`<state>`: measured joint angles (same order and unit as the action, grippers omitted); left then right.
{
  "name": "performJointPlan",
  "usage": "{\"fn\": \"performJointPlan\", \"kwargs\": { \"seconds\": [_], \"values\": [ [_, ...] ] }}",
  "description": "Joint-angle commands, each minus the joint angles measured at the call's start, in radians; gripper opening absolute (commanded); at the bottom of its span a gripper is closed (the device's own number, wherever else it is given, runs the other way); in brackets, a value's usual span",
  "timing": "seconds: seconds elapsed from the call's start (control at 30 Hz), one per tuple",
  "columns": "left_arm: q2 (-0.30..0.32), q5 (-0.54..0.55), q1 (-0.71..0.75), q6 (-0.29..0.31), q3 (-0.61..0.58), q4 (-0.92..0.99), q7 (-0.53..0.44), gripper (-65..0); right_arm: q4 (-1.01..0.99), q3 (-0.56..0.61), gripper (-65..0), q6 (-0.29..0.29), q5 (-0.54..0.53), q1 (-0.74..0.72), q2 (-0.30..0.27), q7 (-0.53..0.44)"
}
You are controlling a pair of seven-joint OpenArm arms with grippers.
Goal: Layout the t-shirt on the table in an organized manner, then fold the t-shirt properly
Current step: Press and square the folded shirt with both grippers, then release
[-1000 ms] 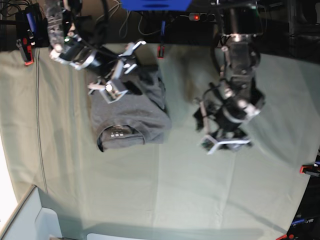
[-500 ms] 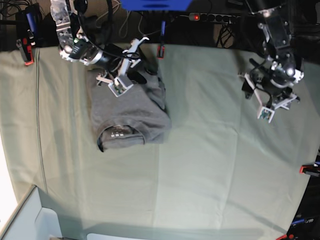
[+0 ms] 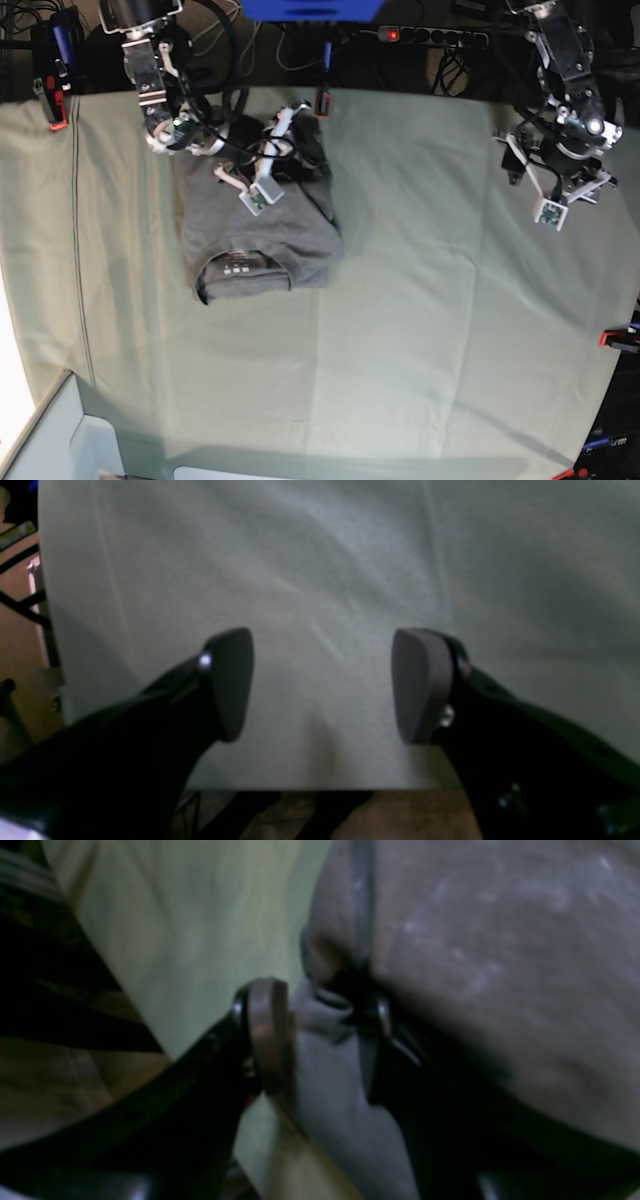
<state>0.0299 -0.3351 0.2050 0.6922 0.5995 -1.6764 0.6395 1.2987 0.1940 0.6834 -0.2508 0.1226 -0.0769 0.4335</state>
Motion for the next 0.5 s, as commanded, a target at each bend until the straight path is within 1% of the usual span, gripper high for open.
{"fn": "performJointPlan", "kwargs": {
  "seconds": [0.0, 0.1, 0.13, 0.23, 0.33, 0.4, 0.47],
  "values": [
    [0.008, 0.008, -0.005, -0.004, 0.0, -0.017, -0.016, -23.2, 0.008, 0.0, -43.6, 0.015, -0.005, -0.007, 0.006, -0.008],
    [0.008, 0.008, -0.006, -0.004, 0.0, -0.017, -0.016, -23.2, 0.04, 0.019, -43.6, 0.015, -0.005, -0.004, 0.015, -0.008],
    [0.008, 0.008, -0.006, -0.004, 0.0, -0.017, -0.016, -23.2, 0.069, 0.023, -43.7, 0.015, -0.005, 0.001, 0.01, -0.008],
    [0.002, 0.008, -0.006, -0.004, 0.0, -0.012, -0.016, -23.2, 0.187, 0.019, -43.7, 0.015, -0.005, 0.047, -0.019, -0.006],
    [-0.005, 0.009, -0.008, -0.004, -0.002, -0.006, -0.016, -23.2, 0.322, 0.017, -43.8, 0.015, -0.005, 0.094, -0.06, 0.0],
    [-0.023, 0.009, -0.008, -0.004, -0.003, -0.006, -0.008, -23.4, 0.382, -0.009, -43.9, 0.015, -0.005, 0.122, -0.083, 0.001],
    [-0.038, 0.009, 0.0, -0.004, -0.002, -0.011, -0.007, -23.9, 0.417, -0.06, -43.9, 0.015, -0.005, 0.15, -0.087, 0.001]
  ]
}}
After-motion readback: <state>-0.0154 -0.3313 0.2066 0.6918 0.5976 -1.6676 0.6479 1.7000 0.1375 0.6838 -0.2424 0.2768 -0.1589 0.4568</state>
